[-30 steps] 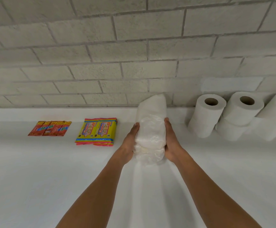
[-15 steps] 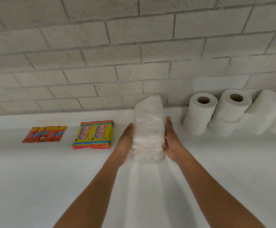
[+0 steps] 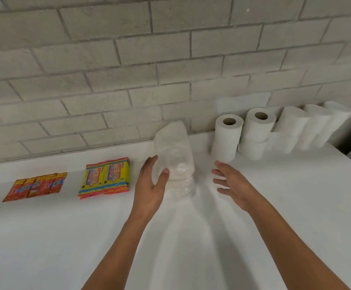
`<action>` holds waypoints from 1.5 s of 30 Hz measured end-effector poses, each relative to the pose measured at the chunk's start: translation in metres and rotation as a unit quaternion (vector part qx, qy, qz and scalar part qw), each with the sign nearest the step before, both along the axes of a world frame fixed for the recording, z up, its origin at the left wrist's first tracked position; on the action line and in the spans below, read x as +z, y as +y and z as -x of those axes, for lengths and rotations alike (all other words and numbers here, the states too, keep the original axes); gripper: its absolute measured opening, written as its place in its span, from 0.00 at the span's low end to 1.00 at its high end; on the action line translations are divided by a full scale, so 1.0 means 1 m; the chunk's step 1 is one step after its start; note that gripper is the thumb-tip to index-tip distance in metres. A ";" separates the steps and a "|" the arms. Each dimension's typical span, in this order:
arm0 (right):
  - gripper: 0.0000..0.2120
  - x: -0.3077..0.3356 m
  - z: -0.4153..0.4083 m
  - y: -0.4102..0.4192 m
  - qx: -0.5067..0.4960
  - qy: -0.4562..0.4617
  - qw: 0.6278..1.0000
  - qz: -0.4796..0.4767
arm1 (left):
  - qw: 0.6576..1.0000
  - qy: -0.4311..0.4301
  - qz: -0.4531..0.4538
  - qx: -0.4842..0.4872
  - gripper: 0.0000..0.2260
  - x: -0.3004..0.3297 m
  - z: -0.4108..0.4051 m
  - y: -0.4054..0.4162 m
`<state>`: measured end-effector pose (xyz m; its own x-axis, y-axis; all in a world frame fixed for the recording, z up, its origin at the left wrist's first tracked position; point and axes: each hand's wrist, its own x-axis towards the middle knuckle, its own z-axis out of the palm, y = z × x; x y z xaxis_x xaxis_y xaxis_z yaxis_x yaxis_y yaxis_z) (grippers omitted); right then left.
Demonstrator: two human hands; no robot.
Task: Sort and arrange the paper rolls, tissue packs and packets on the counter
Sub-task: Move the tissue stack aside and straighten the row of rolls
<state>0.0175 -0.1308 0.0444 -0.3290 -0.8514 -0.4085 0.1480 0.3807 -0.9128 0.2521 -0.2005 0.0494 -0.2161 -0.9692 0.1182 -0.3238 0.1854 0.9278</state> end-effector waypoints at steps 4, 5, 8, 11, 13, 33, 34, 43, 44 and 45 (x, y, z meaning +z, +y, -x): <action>0.16 0.004 0.008 0.038 -0.009 0.031 0.999 -0.005 | 0.996 -0.039 0.075 -0.040 0.22 0.011 0.005 0.016; 0.15 0.005 0.010 0.048 -0.007 0.035 0.999 -0.005 | 0.994 -0.039 0.090 -0.051 0.22 0.014 0.008 0.020; 0.13 0.012 0.020 0.067 -0.020 0.053 0.998 0.005 | 0.989 -0.039 0.115 -0.082 0.22 0.028 0.021 0.029; 0.10 0.020 0.034 0.079 -0.047 0.082 0.996 0.007 | 0.986 -0.042 0.114 -0.117 0.23 0.038 0.043 0.035; 0.10 0.024 0.046 0.083 -0.060 0.097 0.993 0.013 | 0.982 -0.048 0.114 -0.139 0.24 0.040 0.058 0.039; 0.27 0.020 0.254 0.055 0.014 0.235 0.971 0.027 | 0.955 -0.290 0.053 -0.007 0.26 0.002 0.254 0.021; 0.29 0.019 0.262 0.049 0.023 0.241 0.970 0.023 | 0.953 -0.302 0.042 0.003 0.27 0.001 0.262 0.018; 0.41 -0.010 0.301 -0.012 0.067 0.233 0.970 -0.012 | 0.959 -0.217 -0.170 0.071 0.43 -0.016 0.301 -0.019; 0.42 -0.014 0.303 -0.019 0.071 0.234 0.970 -0.016 | 0.964 -0.186 -0.176 0.066 0.44 -0.018 0.304 -0.021; 0.44 -0.018 0.304 -0.024 0.072 0.235 0.969 -0.018 | 0.970 -0.158 -0.174 0.063 0.45 -0.019 0.306 -0.023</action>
<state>-0.2867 -0.1549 0.0265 -0.3641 -0.8904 -0.2732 -0.3379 0.3996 -0.8521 -0.0535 -0.2237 0.0305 -0.0663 -0.9594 -0.2740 -0.6017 -0.1807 0.7781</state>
